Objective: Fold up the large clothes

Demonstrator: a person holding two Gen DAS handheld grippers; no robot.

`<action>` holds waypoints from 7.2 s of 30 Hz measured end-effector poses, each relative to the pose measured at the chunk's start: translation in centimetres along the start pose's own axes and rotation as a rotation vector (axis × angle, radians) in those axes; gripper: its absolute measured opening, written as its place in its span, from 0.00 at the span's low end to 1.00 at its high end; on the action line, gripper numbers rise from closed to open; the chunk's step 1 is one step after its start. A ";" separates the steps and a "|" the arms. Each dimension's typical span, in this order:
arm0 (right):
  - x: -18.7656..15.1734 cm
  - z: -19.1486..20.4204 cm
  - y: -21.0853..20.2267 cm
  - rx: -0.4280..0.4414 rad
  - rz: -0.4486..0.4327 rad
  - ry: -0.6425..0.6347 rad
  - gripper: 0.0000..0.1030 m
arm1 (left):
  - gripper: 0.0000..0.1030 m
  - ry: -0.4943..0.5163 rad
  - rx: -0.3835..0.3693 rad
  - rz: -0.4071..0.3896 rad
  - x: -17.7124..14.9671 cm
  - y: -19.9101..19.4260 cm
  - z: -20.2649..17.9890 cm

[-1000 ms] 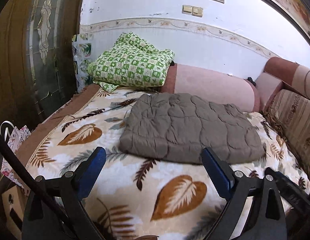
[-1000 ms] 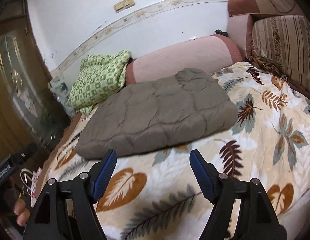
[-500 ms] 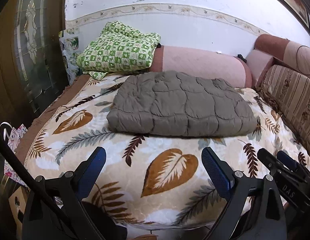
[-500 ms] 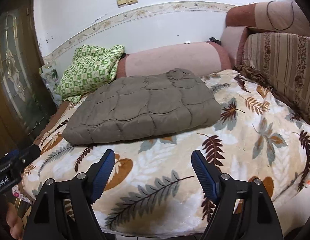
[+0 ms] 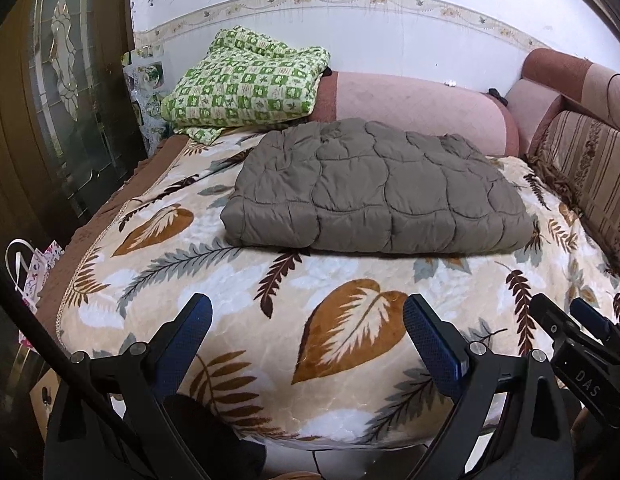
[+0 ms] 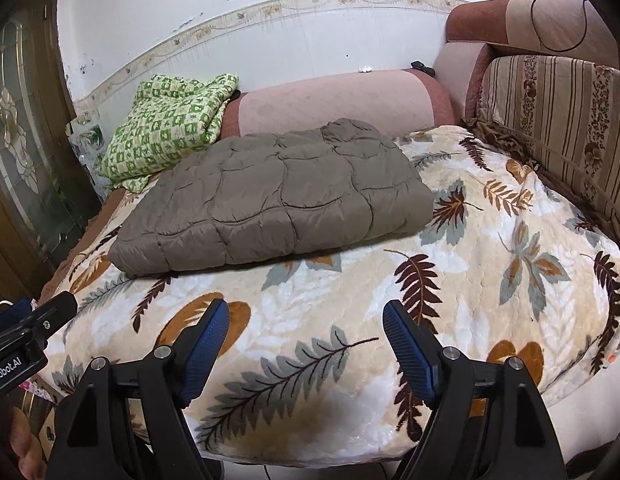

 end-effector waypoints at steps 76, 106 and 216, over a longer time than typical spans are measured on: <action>9.1 14.6 13.4 0.144 0.043 -0.363 0.56 | 0.93 -0.184 0.052 0.206 -1.0 10.5 8.2; 10.0 -11.8 15.7 0.033 0.162 0.268 0.52 | 0.93 -0.121 0.021 0.108 0.6 5.4 5.0; -3.1 0.4 7.0 -0.047 0.180 -0.110 0.80 | 0.93 0.052 -0.051 0.290 -4.9 9.4 -2.5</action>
Point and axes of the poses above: each gripper's, at about its wrist camera, not at the fingertips, and y roughly the way its jaws point, z to its left, x to its top, the point moved 6 cm from there along y, roughly the way its jaws point, and after that the axes turned 3 degrees about z, right-handed, at the moved point
